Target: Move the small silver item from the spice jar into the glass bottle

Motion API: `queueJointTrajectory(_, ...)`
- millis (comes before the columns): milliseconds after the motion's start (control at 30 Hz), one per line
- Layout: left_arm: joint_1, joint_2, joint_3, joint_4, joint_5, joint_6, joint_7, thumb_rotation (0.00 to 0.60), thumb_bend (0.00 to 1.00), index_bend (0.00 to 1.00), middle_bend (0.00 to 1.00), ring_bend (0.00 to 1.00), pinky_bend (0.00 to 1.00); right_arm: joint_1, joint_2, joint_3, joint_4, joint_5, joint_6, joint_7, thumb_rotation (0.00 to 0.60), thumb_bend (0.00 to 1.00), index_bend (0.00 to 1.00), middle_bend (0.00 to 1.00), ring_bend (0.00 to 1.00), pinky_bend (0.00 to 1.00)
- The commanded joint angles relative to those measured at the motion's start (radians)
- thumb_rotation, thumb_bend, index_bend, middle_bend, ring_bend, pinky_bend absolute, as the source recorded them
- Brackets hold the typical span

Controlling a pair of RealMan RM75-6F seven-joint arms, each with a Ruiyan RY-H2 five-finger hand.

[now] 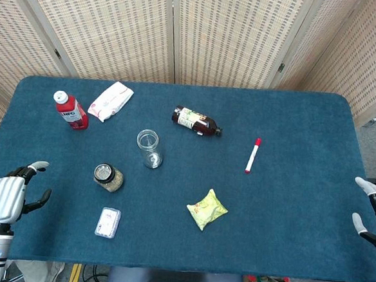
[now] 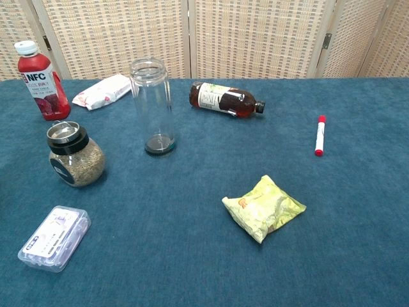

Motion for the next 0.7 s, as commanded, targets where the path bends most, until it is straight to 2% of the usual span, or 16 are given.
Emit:
queueJointTrajectory(33,-0.001,0.000,0.000,0.001,-0.001,-0.002,0.000,0.600,0.33,0.27,0.34,0.35,0.42,0.000,0.000,0.000,0.000,0.000,0.001,0.000,0.600,0.37,0.16,0.22,0.10,0.21)
queueJointTrajectory(367,-0.024,0.024,-0.007,0.009,0.007,-0.038,-0.011,0.600,0.33,0.27,0.34,0.35,0.42,-0.002,0.014,0.009,-0.013,-0.001,0.016,-0.010,0.600,0.37,0.16,0.22,0.10,0.21)
queueJointTrajectory(700,-0.138,0.090,-0.037,0.046,-0.016,-0.227,-0.076,0.600,0.33,0.28,0.34,0.35,0.42,-0.003,0.041,0.020,-0.052,0.006,0.025,-0.039,0.600,0.37,0.16,0.22,0.10,0.21)
